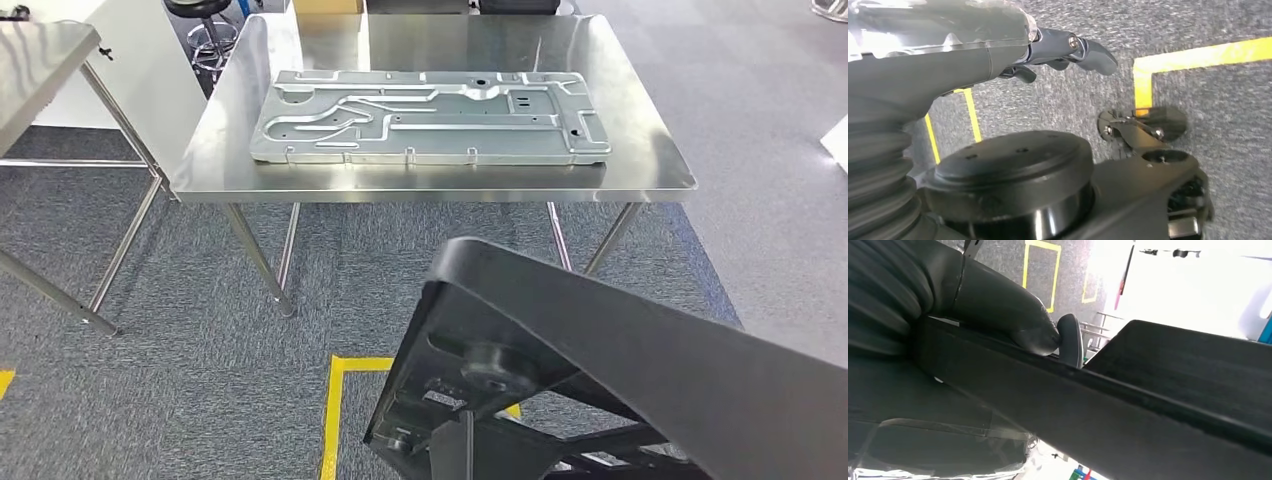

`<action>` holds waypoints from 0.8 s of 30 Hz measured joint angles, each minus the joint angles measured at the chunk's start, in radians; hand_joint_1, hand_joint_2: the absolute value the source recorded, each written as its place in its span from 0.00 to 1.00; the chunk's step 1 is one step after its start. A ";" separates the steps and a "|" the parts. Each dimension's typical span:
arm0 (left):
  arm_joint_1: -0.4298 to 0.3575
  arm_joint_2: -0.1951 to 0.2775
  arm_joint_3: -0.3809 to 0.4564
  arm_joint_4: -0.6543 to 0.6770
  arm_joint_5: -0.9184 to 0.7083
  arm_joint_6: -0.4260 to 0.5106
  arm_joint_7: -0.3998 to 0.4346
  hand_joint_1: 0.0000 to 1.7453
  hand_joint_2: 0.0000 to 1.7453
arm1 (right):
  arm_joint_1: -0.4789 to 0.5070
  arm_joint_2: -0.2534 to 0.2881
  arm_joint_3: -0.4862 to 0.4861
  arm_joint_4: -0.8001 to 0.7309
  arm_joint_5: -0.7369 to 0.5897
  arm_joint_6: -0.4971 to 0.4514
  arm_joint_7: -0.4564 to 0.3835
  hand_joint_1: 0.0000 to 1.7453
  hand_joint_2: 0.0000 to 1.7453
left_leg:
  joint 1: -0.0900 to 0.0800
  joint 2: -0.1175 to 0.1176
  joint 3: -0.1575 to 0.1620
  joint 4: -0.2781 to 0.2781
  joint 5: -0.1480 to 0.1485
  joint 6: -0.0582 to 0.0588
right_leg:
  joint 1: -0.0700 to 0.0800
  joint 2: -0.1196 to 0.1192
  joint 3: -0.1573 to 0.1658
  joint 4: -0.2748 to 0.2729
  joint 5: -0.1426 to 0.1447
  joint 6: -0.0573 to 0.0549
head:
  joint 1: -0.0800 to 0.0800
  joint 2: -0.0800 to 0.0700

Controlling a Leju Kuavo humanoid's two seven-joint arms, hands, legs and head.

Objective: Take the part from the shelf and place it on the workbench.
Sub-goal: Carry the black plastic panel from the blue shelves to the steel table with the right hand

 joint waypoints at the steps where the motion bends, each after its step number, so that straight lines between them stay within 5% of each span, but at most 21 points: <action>1: 0.001 0.000 0.000 0.000 0.000 0.000 0.000 0.00 1.00 | 0.000 0.000 -0.001 -0.001 0.000 0.000 0.000 1.00 1.00 | 0.001 0.000 0.003 -0.005 0.001 0.005 | -0.001 -0.001 0.001 0.003 -0.004 0.005 | 0.000 0.000; 3: 0.000 0.000 0.000 0.000 0.000 0.000 0.000 0.00 1.00 | 0.001 0.000 -0.003 -0.004 0.000 0.000 0.000 1.00 1.00 | 0.006 0.001 0.013 -0.017 0.002 0.015 | -0.004 -0.002 -0.022 0.054 -0.032 0.017 | 0.000 0.000; 6: -0.001 0.000 0.000 0.000 0.000 -0.001 0.007 0.00 1.00 | 0.004 0.000 -0.005 -0.006 0.000 0.000 -0.002 1.00 1.00 | 0.007 0.003 0.021 -0.021 -0.004 0.023 | -0.011 -0.002 -0.130 0.239 -0.100 0.030 | 0.000 0.000; 8: 0.001 0.000 0.000 0.000 0.000 -0.002 0.014 0.00 1.00 | 0.005 0.000 -0.005 -0.005 0.000 0.001 -0.003 1.00 1.00 | 0.007 0.002 0.029 -0.020 -0.011 0.021 | -0.015 -0.003 -0.168 0.276 -0.081 0.034 | 0.000 0.000; 10: 0.003 0.000 -0.001 0.000 -0.004 -0.006 0.019 0.00 1.00 | 0.003 0.000 -0.005 -0.004 0.004 0.000 -0.002 1.00 1.00 | 0.008 0.000 0.044 -0.020 -0.021 0.017 | -0.019 -0.005 -0.133 0.172 0.003 0.034 | 0.000 0.000; 12: 0.002 0.000 -0.005 0.000 -0.011 -0.010 0.022 0.00 1.00 | -0.005 0.000 -0.005 -0.004 0.011 0.000 0.002 1.00 1.00 | 0.005 0.000 0.055 -0.020 -0.032 0.007 | -0.018 -0.006 -0.082 0.054 0.056 0.027 | 0.000 0.000; 18: -0.006 0.000 -0.015 0.000 -0.017 -0.010 0.020 0.00 1.00 | -0.033 0.003 -0.005 -0.008 0.011 0.003 0.035 1.00 1.00 | 0.005 0.003 0.051 0.015 -0.069 -0.024 | -0.015 -0.004 -0.056 0.005 0.051 -0.010 | 0.000 0.000; 22: -0.010 0.000 -0.018 0.000 -0.011 -0.010 0.021 0.00 1.00 | -0.046 0.014 -0.002 -0.015 0.007 0.004 0.055 1.00 1.00 | 0.007 0.003 -0.078 0.253 -0.162 -0.028 | -0.009 -0.008 -0.041 0.002 0.039 -0.026 | 0.000 0.000; 24: -0.011 0.000 -0.018 0.000 -0.008 -0.010 0.023 0.00 1.00 | -0.049 0.016 -0.001 -0.015 0.007 0.005 0.056 1.00 1.00 | 0.007 0.003 -0.090 0.247 -0.123 -0.024 | -0.005 -0.007 -0.030 0.002 0.031 -0.027 | 0.000 0.000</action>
